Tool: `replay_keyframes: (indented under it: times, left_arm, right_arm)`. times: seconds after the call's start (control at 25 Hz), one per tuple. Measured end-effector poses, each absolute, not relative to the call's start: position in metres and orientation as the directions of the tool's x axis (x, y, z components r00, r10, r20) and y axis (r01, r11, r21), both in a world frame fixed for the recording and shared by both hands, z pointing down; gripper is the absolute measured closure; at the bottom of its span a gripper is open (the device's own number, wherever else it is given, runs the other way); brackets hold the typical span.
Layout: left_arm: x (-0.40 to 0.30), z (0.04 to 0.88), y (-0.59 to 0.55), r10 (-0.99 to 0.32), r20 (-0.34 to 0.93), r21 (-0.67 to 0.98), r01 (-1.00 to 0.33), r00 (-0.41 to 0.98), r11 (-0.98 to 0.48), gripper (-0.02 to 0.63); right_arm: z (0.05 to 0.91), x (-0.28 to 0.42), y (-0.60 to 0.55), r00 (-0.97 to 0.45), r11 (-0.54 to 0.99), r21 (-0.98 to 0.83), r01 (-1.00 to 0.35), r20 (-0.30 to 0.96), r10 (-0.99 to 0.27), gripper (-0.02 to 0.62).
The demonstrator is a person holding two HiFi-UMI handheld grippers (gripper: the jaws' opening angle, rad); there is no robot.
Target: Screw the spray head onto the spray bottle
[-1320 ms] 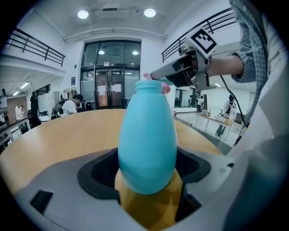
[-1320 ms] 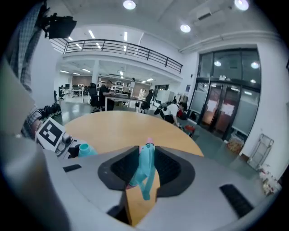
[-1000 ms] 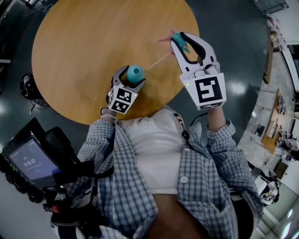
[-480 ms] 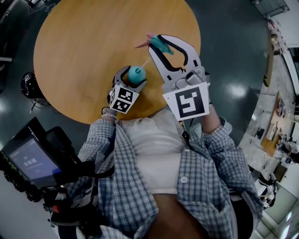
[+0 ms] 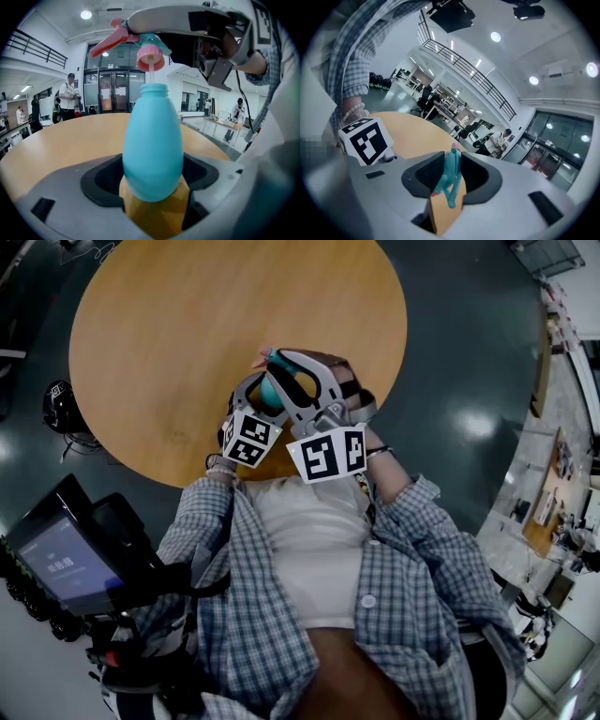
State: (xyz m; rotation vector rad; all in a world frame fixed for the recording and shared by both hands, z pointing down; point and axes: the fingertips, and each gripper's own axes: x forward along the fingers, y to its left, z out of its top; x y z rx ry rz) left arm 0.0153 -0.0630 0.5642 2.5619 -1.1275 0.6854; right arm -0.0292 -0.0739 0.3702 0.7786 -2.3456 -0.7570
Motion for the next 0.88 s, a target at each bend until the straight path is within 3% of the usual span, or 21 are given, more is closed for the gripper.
replay_keyframes:
  times: [0.64,0.88]
  left_arm:
    - [0.017,0.563,-0.060,-0.616,0.521,0.041,-0.737,0.592,-0.674,0.222]
    - [0.017,0.562,-0.059,-0.617,0.520,0.033,-0.736,0.591,-0.677,0.222]
  right_arm:
    - [0.404,-0.035,-0.052,-0.675,0.622,0.711,-0.328,0.285,-0.681,0.492]
    - [0.403,-0.032,-0.058,-0.629,0.601,0.684,-0.413,0.263,-0.731,0.492]
